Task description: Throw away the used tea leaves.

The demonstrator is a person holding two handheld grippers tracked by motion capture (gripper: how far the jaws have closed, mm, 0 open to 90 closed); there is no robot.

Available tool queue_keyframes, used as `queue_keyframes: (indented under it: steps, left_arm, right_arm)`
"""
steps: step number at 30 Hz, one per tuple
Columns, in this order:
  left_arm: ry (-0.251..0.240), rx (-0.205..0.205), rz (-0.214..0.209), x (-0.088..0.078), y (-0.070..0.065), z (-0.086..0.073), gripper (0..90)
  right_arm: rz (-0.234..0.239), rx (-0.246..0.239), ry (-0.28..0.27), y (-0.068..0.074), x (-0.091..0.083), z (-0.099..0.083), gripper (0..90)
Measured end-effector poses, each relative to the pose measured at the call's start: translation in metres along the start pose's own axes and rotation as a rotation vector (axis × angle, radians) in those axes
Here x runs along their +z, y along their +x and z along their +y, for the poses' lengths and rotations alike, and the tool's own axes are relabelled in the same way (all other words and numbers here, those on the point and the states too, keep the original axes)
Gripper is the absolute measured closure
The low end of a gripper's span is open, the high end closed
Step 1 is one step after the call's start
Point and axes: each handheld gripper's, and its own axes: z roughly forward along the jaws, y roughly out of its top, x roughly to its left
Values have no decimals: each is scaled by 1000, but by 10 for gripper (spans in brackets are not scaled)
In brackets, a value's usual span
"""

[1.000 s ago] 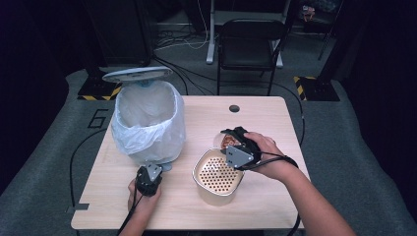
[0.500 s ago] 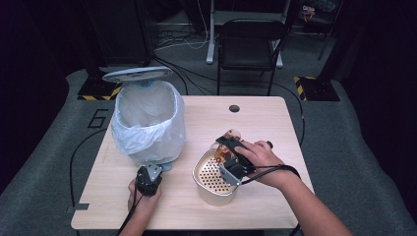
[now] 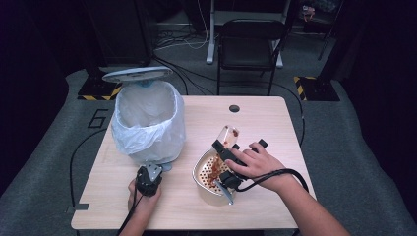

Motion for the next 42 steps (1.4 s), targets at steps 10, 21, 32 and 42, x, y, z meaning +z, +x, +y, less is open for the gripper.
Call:
queue_keyframes:
  steps: [10, 21, 32, 42]
  left_arm:
    - [-5, 0, 6, 0, 0, 0, 891]
    - [0, 1, 1, 0, 0, 0, 892]
    - [0, 0, 1, 0, 0, 0, 892]
    - [-6, -1, 6, 0, 0, 0, 891]
  right_arm:
    - [-112, -51, -1, 6, -4, 8, 394]
    - [-91, -28, -22, 5, -4, 7, 391]
    - [-85, -18, -28, 5, -3, 6, 390]
    - [-79, -10, -36, 4, -3, 5, 389]
